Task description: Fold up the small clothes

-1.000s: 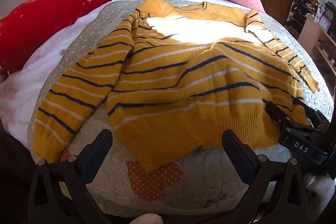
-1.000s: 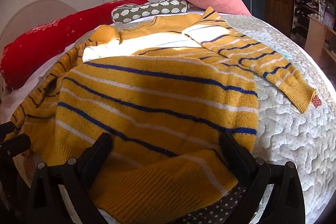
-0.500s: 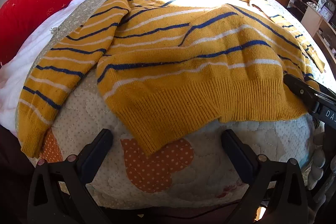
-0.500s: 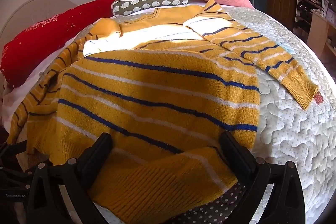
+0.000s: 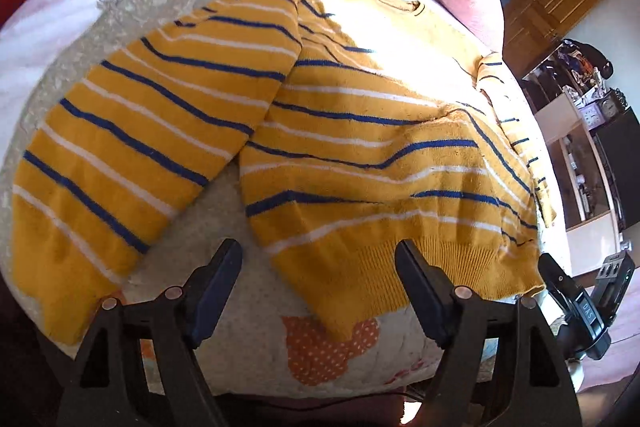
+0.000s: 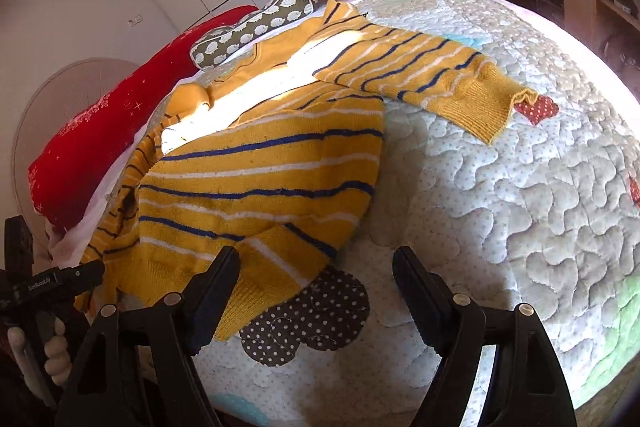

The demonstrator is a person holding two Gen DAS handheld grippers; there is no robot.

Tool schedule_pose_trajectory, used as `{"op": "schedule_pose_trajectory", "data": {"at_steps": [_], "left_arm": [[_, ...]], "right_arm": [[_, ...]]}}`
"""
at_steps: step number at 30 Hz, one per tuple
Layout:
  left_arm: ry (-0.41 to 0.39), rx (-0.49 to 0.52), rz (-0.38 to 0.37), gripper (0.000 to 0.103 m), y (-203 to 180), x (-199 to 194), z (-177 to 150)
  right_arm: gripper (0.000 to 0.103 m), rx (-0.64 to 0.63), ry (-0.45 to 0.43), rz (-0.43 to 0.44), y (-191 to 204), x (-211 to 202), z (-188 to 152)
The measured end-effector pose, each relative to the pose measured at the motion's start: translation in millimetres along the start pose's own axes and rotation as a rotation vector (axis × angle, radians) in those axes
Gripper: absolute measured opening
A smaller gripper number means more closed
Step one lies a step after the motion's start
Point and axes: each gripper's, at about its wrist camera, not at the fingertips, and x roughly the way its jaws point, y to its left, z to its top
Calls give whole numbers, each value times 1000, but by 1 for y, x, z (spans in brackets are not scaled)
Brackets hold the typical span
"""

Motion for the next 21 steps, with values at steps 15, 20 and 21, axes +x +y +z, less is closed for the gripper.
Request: {"op": "schedule_pose_trajectory", "data": {"at_steps": [15, 20, 21], "left_arm": [[37, -29, 19, 9, -11, -13, 9], [36, 12, 13, 9, -16, -39, -17], [41, 24, 31, 9, -19, -38, -24]], "right_arm": [[12, 71, 103, 195, 22, 18, -2], [11, 70, 105, 220, 14, -15, -12], [11, 66, 108, 215, 12, -19, -17]]}}
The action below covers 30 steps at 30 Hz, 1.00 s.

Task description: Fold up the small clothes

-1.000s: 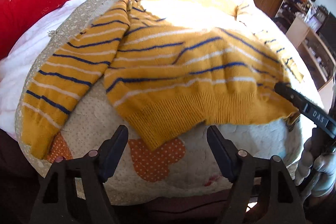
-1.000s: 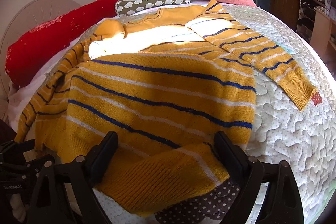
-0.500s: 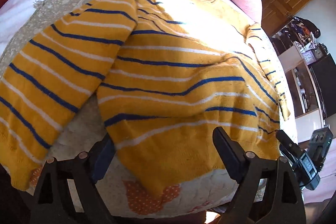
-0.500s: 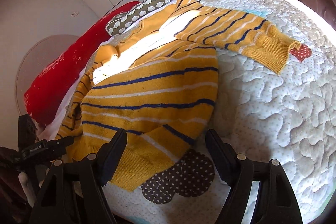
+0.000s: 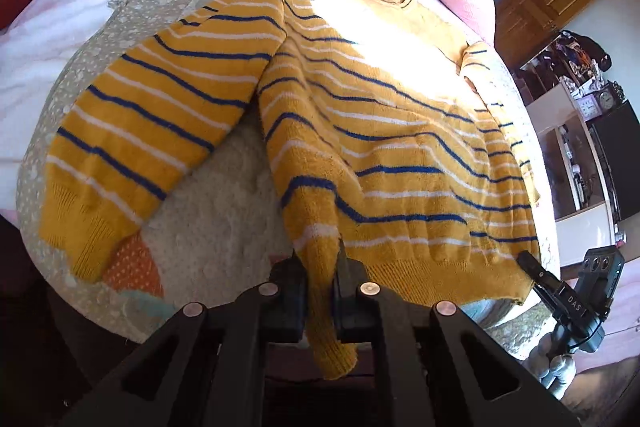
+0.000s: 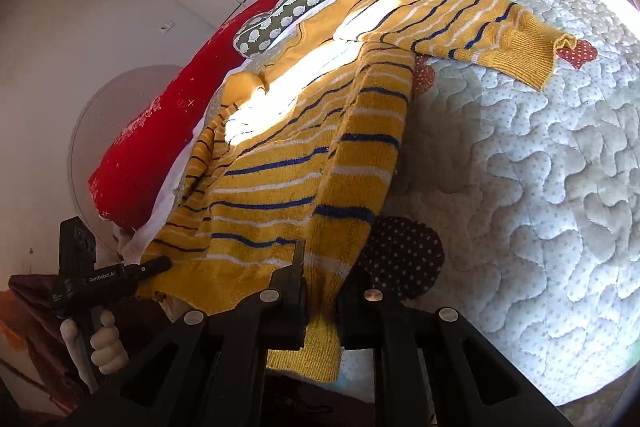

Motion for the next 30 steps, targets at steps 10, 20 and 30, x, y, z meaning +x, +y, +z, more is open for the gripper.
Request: {"op": "schedule_pose_trajectory", "data": {"at_steps": [10, 20, 30], "left_arm": [[-19, 34, 37, 17, 9, 4, -36], [-211, -71, 130, 50, 65, -66, -35], [-374, -225, 230, 58, 134, -100, -59]], "right_arm": [[11, 41, 11, -44, -27, -16, -39], [20, -172, -15, -165, 23, -39, -26], [51, -719, 188, 31, 228, 89, -11]]}}
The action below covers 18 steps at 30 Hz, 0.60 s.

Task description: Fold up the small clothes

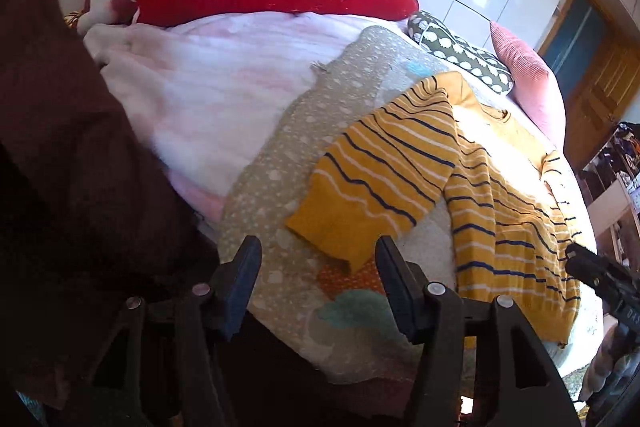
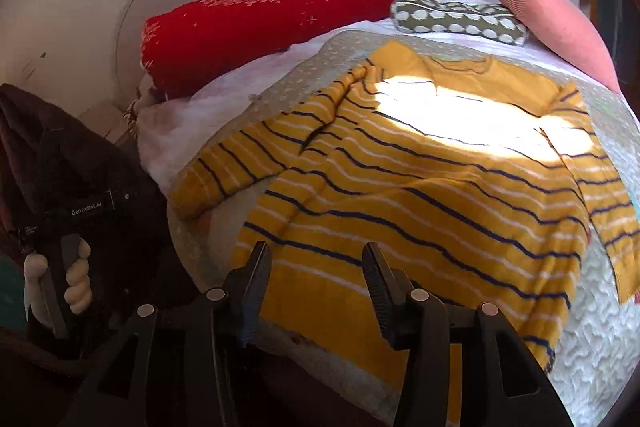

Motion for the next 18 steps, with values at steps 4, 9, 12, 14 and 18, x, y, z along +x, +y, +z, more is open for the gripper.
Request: {"op": "schedule_pose_trajectory", "data": {"at_steps": [4, 9, 12, 14, 18], "left_arm": [[16, -61, -23, 58, 34, 1, -15], [34, -84, -16, 58, 61, 2, -32], [48, -92, -25, 58, 71, 3, -40], [55, -99, -32, 58, 74, 5, -42], [50, -93, -39, 58, 71, 5, -38]], "right_arm": [[51, -105, 89, 125, 58, 79, 50], [53, -251, 239, 200, 129, 165, 68], [53, -313, 310, 192, 155, 199, 61], [53, -344, 323, 158, 164, 213, 55], [2, -353, 300, 73, 161, 213, 56]]}}
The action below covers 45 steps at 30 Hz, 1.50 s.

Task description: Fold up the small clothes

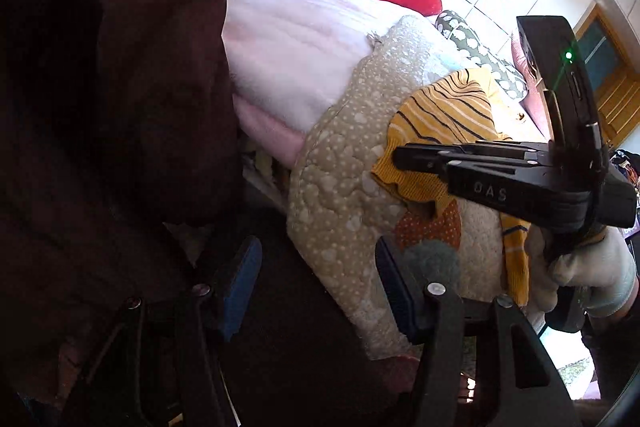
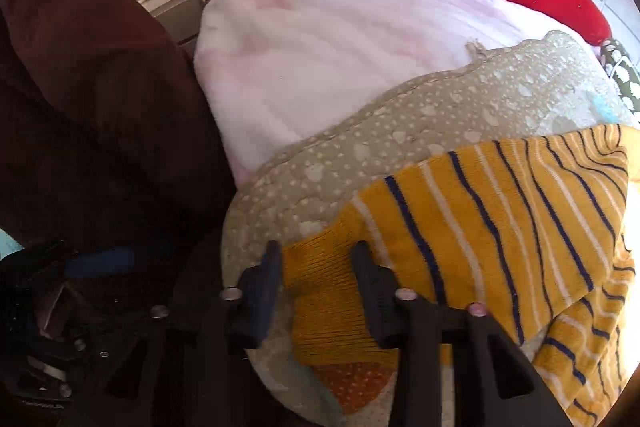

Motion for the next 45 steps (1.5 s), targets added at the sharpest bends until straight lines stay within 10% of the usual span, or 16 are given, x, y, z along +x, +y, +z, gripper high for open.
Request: {"op": "schedule_pose_trajectory", "data": {"at_steps": [6, 10, 13, 16, 17, 20, 21, 28, 33, 37, 45], "left_arm": [[-40, 74, -21, 58, -30, -7, 17], [-68, 153, -48, 58, -64, -7, 35], [-85, 212, -29, 58, -90, 0, 43], [-90, 204, 2, 58, -97, 8, 47], [-81, 184, 14, 58, -93, 11, 49], [-37, 95, 59, 58, -72, 14, 54], [-34, 62, 72, 58, -63, 12, 55], [-107, -18, 185, 59, -8, -24, 46], [-110, -23, 153, 59, 12, -25, 37], [-115, 3, 113, 59, 8, -24, 32], [-129, 90, 29, 60, -39, -18, 50]], "right_arm": [[1, 206, -270, -44, -82, -102, 6], [1, 404, -442, -244, -180, -190, -21], [2, 590, -420, -431, -260, -223, -69], [4, 573, -364, -344, -266, -223, -99], [9, 506, -347, -313, -251, -213, -99], [70, 324, -296, -163, -195, -175, -87], [70, 269, -281, -108, -175, -159, -80], [70, -117, -152, 49, -19, -43, -28], [68, -303, -85, -85, 40, 10, -25], [13, -146, -67, -84, 7, 4, -16], [12, 272, -368, -276, -157, -143, -16]]}}
